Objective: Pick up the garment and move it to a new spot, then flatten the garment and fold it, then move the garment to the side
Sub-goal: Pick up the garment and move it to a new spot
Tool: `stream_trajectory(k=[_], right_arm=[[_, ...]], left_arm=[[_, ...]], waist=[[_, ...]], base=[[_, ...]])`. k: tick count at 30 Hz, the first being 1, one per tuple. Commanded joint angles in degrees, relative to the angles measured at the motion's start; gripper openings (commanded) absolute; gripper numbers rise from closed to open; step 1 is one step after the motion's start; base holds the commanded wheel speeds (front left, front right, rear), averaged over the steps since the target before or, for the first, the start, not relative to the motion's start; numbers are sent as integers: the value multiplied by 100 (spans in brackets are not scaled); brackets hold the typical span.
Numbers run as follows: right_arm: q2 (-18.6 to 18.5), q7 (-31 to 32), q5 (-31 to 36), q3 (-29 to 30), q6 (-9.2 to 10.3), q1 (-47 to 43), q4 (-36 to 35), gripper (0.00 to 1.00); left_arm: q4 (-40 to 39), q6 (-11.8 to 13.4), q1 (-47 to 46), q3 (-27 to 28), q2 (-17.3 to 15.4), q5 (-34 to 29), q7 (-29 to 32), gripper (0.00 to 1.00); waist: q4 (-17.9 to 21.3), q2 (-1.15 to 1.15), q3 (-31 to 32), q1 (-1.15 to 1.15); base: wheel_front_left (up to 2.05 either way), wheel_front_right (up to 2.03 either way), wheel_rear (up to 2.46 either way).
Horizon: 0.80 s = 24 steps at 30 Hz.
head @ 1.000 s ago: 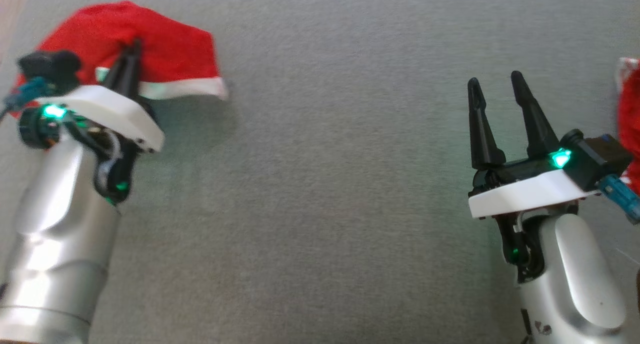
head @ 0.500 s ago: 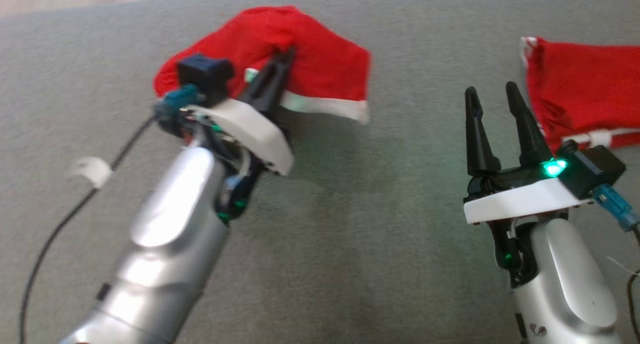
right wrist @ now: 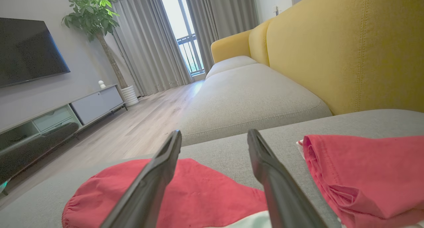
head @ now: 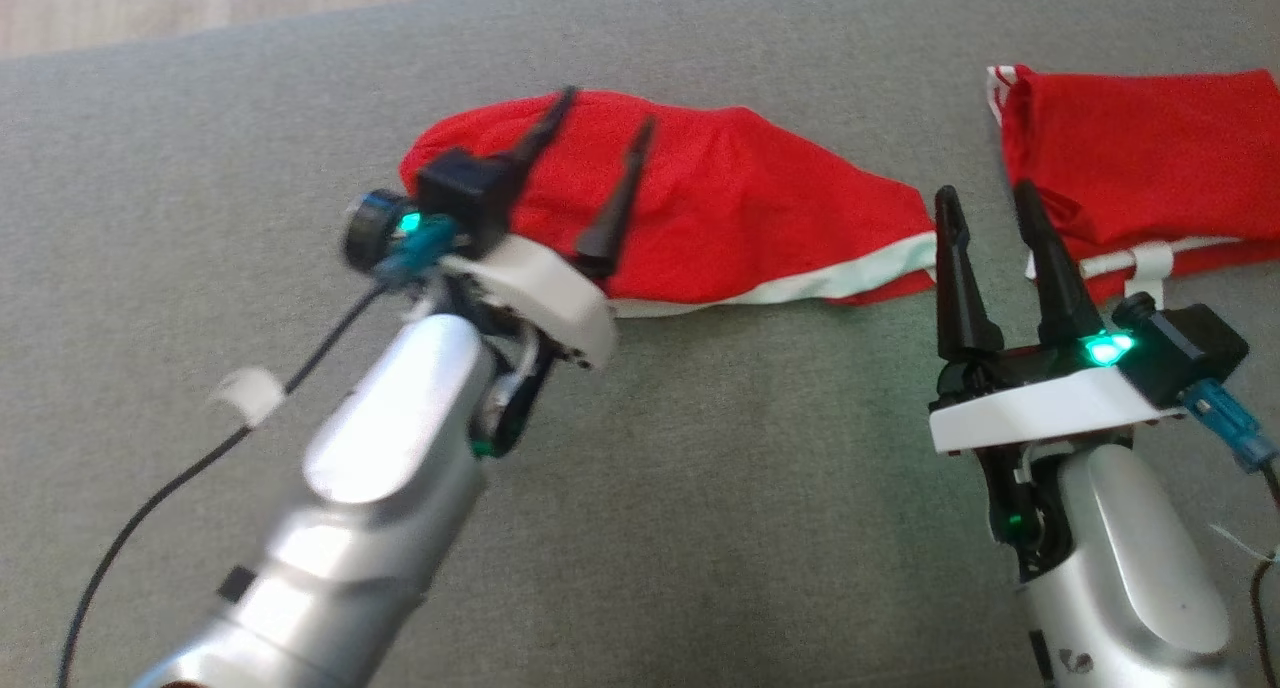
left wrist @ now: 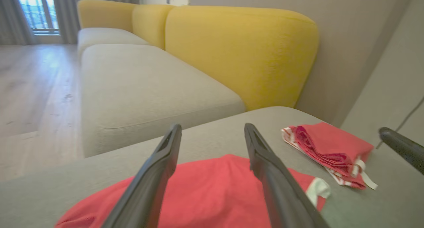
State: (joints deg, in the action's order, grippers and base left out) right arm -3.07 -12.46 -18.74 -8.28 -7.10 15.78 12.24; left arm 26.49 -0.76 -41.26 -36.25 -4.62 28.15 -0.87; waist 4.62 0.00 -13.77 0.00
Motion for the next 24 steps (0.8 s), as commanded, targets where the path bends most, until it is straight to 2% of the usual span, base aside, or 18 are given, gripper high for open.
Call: stream_trajectory(k=[1,3,7,12,15,18,24], right_arm=[[19,-70,21,-62,-39,28,-144,100],[19,-72,42,-41,-39,6,-137,100],[19,-45,125,45,-39,-105,-126,100],[19,28,192,149,-39,-294,-159,100],[19,85,286,169,-39,-433,-172,100],[19,138,331,208,-39,-601,-142,100],[19,162,324,202,-39,-704,-127,100]], left_arm=[[-134,65,-90,327,-232,-25,-170,100],[-132,71,-23,387,-301,1,-260,100],[-221,182,343,656,-677,46,-662,100],[-537,356,1046,1010,-1160,156,-1054,100],[-805,436,1543,1184,-1337,243,-1205,100],[-1128,519,2175,1349,-1406,345,-1327,100],[-1471,590,2680,1496,-1246,374,-1395,100]], waist=[[-111,0,75,0],[-163,0,112,0],[-378,0,289,0],[-643,0,469,0],[-759,0,564,0],[-822,0,634,0],[-816,0,647,0]], base=[[0,0,0],[0,0,0],[0,0,0],[0,0,0],[0,0,0],[0,0,0],[0,0,0]])
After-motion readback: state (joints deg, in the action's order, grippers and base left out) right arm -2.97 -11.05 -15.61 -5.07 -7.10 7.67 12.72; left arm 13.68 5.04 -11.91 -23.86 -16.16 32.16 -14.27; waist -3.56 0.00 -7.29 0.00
